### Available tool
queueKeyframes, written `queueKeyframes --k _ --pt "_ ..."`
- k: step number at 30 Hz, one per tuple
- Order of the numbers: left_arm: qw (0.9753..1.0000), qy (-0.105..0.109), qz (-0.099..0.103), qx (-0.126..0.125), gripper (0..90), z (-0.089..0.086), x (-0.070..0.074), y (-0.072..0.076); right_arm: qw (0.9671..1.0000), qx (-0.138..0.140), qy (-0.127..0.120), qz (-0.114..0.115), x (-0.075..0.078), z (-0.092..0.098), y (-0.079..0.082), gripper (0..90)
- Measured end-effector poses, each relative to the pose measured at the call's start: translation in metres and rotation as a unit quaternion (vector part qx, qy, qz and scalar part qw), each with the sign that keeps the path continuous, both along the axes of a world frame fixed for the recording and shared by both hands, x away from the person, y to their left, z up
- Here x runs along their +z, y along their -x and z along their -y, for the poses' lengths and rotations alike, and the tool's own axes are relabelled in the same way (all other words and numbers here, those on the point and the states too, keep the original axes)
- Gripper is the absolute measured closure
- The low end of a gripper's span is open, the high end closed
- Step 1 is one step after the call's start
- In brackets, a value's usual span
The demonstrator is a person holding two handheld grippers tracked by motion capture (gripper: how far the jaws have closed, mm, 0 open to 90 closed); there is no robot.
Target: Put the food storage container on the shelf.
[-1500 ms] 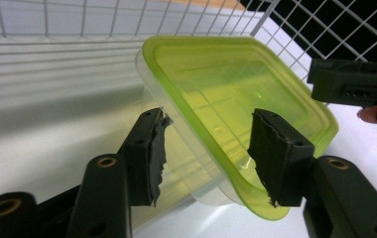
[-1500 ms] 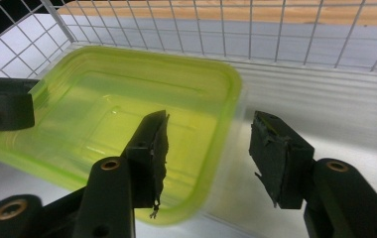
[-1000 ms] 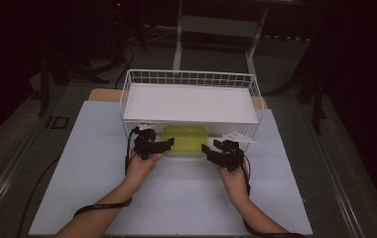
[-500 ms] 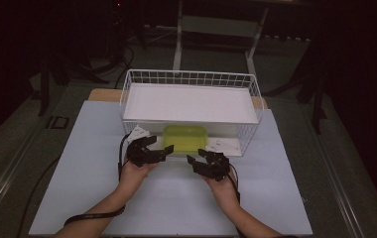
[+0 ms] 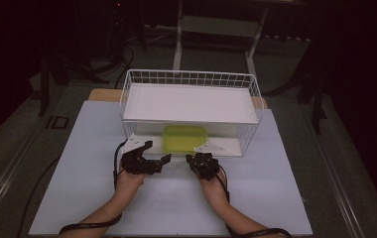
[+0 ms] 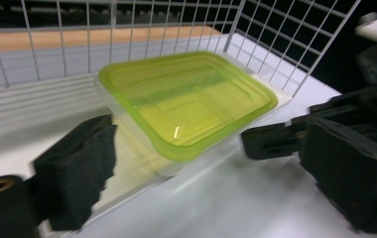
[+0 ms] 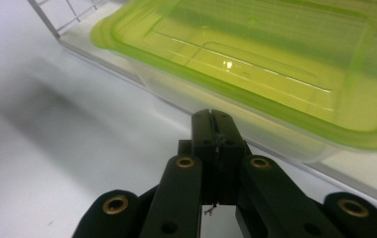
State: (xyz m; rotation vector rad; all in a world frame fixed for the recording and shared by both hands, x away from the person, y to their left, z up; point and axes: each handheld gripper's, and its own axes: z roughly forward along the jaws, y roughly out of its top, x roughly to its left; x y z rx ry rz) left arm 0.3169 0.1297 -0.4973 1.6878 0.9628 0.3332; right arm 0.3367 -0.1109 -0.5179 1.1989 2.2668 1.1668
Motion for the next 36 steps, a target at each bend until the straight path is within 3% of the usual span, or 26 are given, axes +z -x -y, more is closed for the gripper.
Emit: queueKeyframes --k 4,9,14,26,36 --pt "0.9996 0.024 0.017 0.002 1.8 -0.003 -0.001 0.007 0.9998 -0.014 -0.013 -0.008 -0.006 -0.004 -0.010 89.9" --pt "0.9992 0.031 0.022 0.016 1.8 -0.007 -0.001 0.009 0.9997 -0.019 -0.016 -0.002 -0.007 -0.008 -0.020 89.9" --pt "0.9992 0.021 0.029 0.017 1.8 -0.008 -0.001 0.010 0.9995 -0.024 -0.019 -0.001 -0.008 -0.012 -0.032 89.9" --pt "0.9991 0.020 0.035 0.014 1.8 -0.008 -0.004 0.010 0.9986 -0.045 -0.026 0.013 -0.006 -0.012 -0.052 89.9" --pt "0.9992 0.016 0.035 0.013 1.8 -0.009 -0.005 0.010 0.9985 -0.045 -0.029 0.007 -0.009 -0.018 -0.059 89.9"
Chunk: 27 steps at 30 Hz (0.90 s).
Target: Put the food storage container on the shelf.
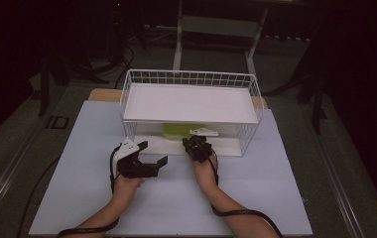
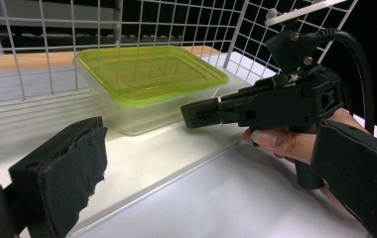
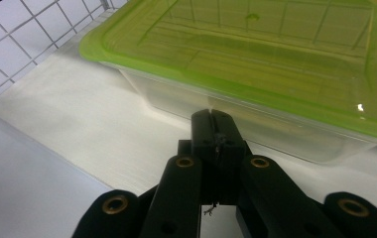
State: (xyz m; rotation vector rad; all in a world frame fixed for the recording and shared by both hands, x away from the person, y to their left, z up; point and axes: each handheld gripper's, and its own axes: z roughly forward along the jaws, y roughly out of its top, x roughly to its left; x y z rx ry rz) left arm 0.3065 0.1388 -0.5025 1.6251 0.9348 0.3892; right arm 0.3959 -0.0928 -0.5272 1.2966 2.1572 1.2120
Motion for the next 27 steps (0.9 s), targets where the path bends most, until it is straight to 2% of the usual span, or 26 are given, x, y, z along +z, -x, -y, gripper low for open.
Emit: queueKeyframes --k 5,9,13,16,17,18,19,21,24,27 --pt "1.0000 -0.001 0.001 -0.002 1.8 0.000 0.000 0.000 1.0000 0.003 -0.001 0.000 0.000 -0.001 0.004 88.3" --pt "1.0000 0.001 0.001 -0.009 1.8 -0.001 0.001 0.000 0.9998 0.018 -0.002 0.001 0.004 0.001 0.014 84.7" --pt "0.9995 0.006 0.004 -0.029 1.8 0.001 0.003 0.000 0.9995 0.029 -0.014 0.000 0.010 0.007 0.026 74.9" --pt "0.9988 0.009 0.004 -0.048 1.8 0.004 0.005 0.001 0.9994 0.032 -0.010 -0.001 0.017 0.012 0.034 68.8" --pt "0.9983 0.012 0.002 -0.057 1.8 0.005 0.005 0.001 0.9994 0.034 -0.012 0.000 0.020 0.013 0.037 65.1" --pt "0.9979 0.016 0.002 -0.063 1.8 0.006 0.006 0.001 0.9991 0.039 -0.012 0.002 0.022 0.014 0.040 57.1" --pt "0.9973 0.018 0.006 -0.070 1.8 0.007 0.006 0.002 0.9989 0.046 -0.005 0.009 0.024 0.015 0.043 51.2" --pt "0.9958 0.019 0.012 -0.089 1.8 0.009 0.007 0.002 0.9982 0.054 0.008 0.023 0.027 0.016 0.049 45.0" --pt "0.9938 0.020 0.015 -0.109 1.7 0.012 0.007 0.004 0.9972 0.068 -0.004 0.032 0.031 0.021 0.055 35.1" --pt "0.9921 0.014 0.011 -0.124 1.8 0.015 0.010 0.006 0.9956 0.084 -0.029 0.029 0.035 0.029 0.060 18.3"
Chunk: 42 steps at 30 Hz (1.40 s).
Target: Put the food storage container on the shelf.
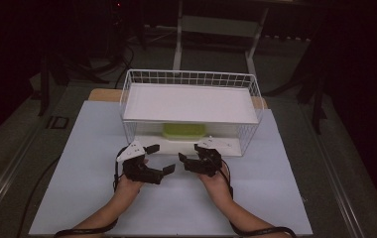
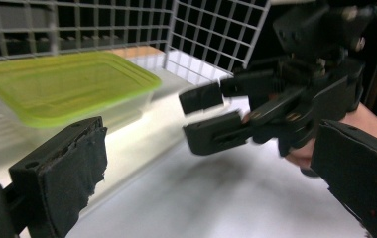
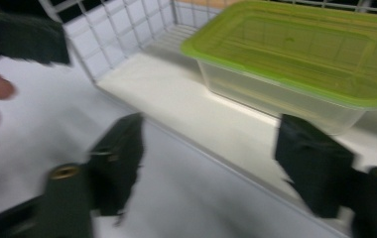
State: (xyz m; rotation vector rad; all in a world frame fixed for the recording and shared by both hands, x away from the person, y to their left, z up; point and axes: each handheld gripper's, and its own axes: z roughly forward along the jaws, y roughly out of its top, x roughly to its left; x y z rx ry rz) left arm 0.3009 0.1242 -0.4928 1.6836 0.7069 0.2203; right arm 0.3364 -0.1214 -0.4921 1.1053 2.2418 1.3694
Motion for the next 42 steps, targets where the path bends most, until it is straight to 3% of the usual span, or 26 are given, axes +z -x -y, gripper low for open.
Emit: queueKeyframes --k 2,4,8,14,17,23,31,38,42 --pt "0.9999 -0.004 0.003 -0.010 1.7 0.001 0.003 0.002 0.9999 0.011 0.005 0.009 0.002 0.003 0.004 12.2" --pt "0.9998 -0.002 0.004 -0.019 1.7 0.001 0.006 0.004 0.9997 0.011 0.014 0.016 0.004 0.006 0.008 12.2" --pt "0.9990 0.010 -0.005 -0.043 1.7 0.000 0.010 0.010 0.9997 0.018 -0.003 0.013 0.009 0.017 0.015 14.2" --pt "0.9968 -0.007 -0.001 -0.079 1.7 0.006 0.016 0.020 0.9988 0.045 0.002 0.018 0.013 0.027 0.024 14.6" --pt "0.9952 -0.007 0.000 -0.098 1.7 0.008 0.021 0.025 0.9981 0.054 0.011 0.029 0.016 0.031 0.030 14.6" --pt "0.9933 0.001 0.003 -0.115 1.7 0.002 0.028 0.037 0.9967 0.075 0.002 0.032 0.025 0.043 0.044 14.7" --pt "0.9872 -0.015 0.012 -0.159 1.7 -0.003 0.030 0.055 0.9931 0.110 -0.019 0.034 0.030 0.064 0.057 14.6" --pt "0.9868 -0.014 0.017 -0.160 1.7 -0.014 0.026 0.065 0.9935 0.109 -0.016 0.028 0.030 0.080 0.069 14.6" --pt "0.9869 -0.017 0.016 -0.160 1.7 -0.020 0.022 0.067 0.9920 0.123 -0.011 0.024 0.026 0.088 0.074 14.6"
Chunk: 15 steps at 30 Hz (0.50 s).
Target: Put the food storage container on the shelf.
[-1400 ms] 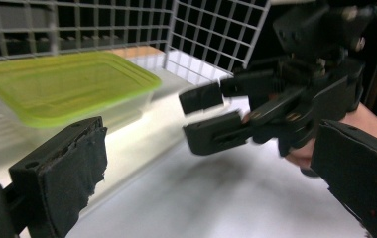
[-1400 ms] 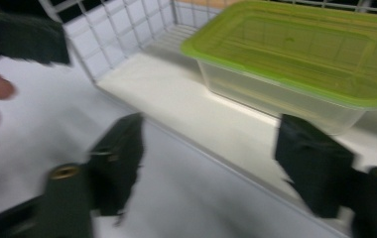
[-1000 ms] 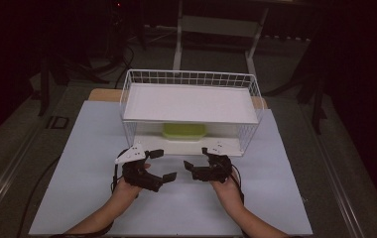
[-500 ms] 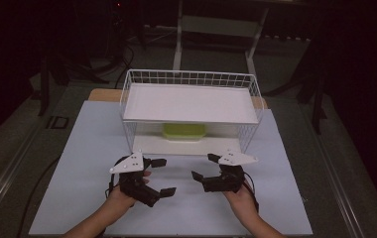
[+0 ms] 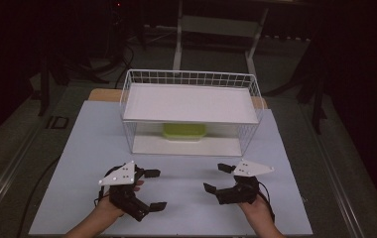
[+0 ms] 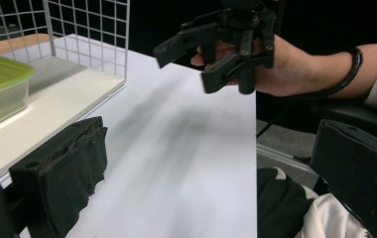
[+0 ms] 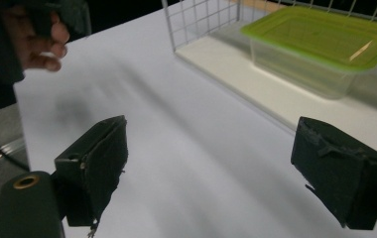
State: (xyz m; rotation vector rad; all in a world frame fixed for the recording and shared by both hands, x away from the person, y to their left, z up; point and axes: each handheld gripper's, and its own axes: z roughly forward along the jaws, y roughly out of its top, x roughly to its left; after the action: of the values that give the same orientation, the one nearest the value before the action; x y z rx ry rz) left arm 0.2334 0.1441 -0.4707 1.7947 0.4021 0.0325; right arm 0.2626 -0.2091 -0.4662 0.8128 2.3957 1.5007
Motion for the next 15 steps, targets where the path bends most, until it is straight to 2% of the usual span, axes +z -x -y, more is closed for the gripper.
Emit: queueKeyframes --k 2,8,12,15 --pt "1.0000 -0.004 -0.001 0.000 1.7 -0.002 -0.002 0.001 1.0000 0.009 -0.002 -0.003 -0.003 0.004 0.002 14.6" --pt "0.9999 -0.015 0.001 0.005 1.8 -0.009 -0.011 0.005 0.9993 0.036 0.008 0.005 -0.009 0.012 0.007 14.6" --pt "0.9998 -0.018 -0.008 0.008 1.7 -0.012 -0.019 0.006 0.9989 0.045 0.014 0.001 -0.014 0.018 0.011 14.6" --pt "0.9997 -0.024 -0.007 0.005 1.7 -0.013 -0.023 0.007 0.9983 0.056 0.014 -0.003 -0.018 0.024 0.013 14.5"
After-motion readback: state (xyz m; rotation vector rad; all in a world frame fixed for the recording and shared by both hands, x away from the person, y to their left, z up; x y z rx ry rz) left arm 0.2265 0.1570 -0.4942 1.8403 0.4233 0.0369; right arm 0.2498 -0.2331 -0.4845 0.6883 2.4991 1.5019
